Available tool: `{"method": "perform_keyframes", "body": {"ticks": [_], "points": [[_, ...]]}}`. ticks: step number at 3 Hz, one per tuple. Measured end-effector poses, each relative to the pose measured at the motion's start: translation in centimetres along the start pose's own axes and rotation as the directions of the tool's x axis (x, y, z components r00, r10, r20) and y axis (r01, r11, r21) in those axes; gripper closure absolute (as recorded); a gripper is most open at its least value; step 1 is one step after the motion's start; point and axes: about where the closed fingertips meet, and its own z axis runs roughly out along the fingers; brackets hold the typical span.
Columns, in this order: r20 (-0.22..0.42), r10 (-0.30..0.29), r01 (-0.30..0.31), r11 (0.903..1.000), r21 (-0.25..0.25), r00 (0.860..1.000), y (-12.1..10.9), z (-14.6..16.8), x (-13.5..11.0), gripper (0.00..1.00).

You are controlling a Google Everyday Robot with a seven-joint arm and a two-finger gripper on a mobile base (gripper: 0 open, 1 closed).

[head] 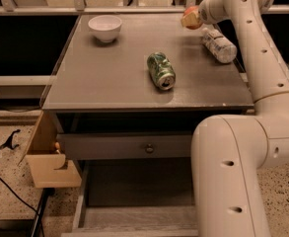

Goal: Place apple into middle drawer

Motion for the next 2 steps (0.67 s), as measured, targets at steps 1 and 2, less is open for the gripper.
{"method": "perform_keyframes", "body": {"ticks": [1, 2], "points": [[-0.033, -0.019, 0.018, 0.9987, -0.048, 0.999, -0.23, -6.17, 0.46, 1.00], [-0.032, -0.020, 0.018, 0.9986, -0.050, 0.999, -0.17, -6.12, 0.47, 1.00]]}}
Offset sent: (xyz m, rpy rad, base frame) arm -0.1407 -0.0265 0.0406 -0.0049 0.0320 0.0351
